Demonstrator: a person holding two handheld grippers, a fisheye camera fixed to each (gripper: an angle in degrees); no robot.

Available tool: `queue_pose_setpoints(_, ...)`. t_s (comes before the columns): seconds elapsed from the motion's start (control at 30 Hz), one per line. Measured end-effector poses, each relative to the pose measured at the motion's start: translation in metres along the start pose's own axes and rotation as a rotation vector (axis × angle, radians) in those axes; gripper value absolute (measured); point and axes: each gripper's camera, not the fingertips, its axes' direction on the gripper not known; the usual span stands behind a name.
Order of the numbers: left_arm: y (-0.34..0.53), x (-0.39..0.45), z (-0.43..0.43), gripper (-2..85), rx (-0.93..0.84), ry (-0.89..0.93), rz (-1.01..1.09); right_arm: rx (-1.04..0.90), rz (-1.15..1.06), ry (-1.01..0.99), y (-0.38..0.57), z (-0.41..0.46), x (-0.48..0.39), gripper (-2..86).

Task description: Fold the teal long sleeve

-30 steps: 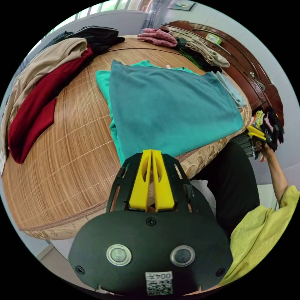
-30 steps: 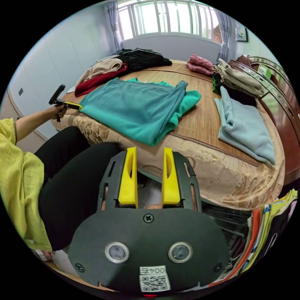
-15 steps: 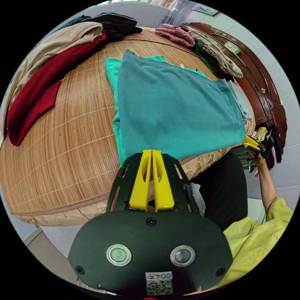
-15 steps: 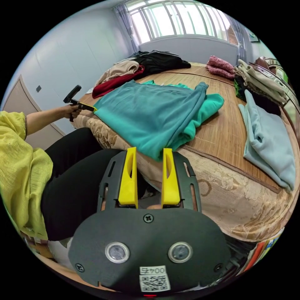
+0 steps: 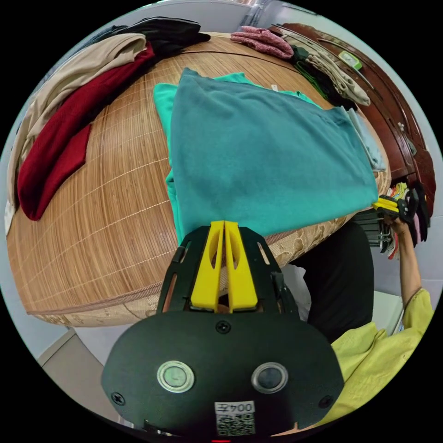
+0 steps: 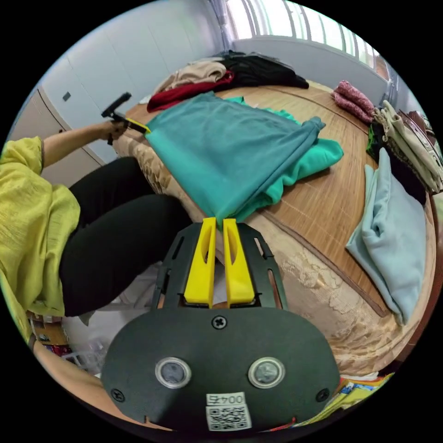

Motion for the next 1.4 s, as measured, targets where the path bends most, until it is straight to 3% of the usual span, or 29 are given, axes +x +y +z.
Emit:
queue_pose_setpoints(0.07, -0.004, 0.009, -0.001, 0.1, -0.015, -0.044, 0.028, -0.110, 0.010, 0.030, 0.001, 0.020, 0.008, 2.3)
queue_pose_setpoints(0.3, -0.006, 0.015, -0.007, 0.2, -0.009, -0.050, 0.027, -0.137, 0.094, 0.090, -0.013, 0.039, 0.015, -0.1)
queue_pose_setpoints(0.37, -0.007, 0.016, -0.008, 0.2, -0.009, -0.051, 0.029, -0.250, 0.158, 0.186, -0.012, 0.045, 0.023, -0.2)
queue_pose_setpoints(0.57, -0.002, 0.026, -0.013, 0.3, 0.036, -0.088, 0.067, 0.100, 0.291, 0.037, -0.049, -0.002, 0.029, 4.6)
queue_pose_setpoints(0.7, 0.005, 0.029, -0.017, 0.3, 0.078, -0.092, 0.084, 0.126, 0.320, -0.050, -0.108, 0.015, 0.034, 7.1)
queue_pose_setpoints(0.8, 0.012, 0.028, -0.020, 0.3, 0.119, -0.081, 0.081, 0.015, 0.335, -0.095, -0.158, 0.058, 0.044, 8.1)
queue_pose_setpoints(0.97, 0.017, 0.017, -0.028, 0.4, 0.144, -0.012, 0.071, -0.345, 0.356, -0.032, -0.215, 0.150, 0.062, 8.1)
queue_pose_setpoints(1.2, -0.014, 0.031, -0.066, 0.5, 0.204, 0.026, 0.104, -0.482, 0.282, 0.060, -0.262, 0.197, 0.075, 6.3)
queue_pose_setpoints(1.4, -0.085, 0.076, -0.035, 0.3, 0.023, -0.135, 0.246, -0.563, 0.250, 0.033, -0.293, 0.231, 0.095, 8.2)
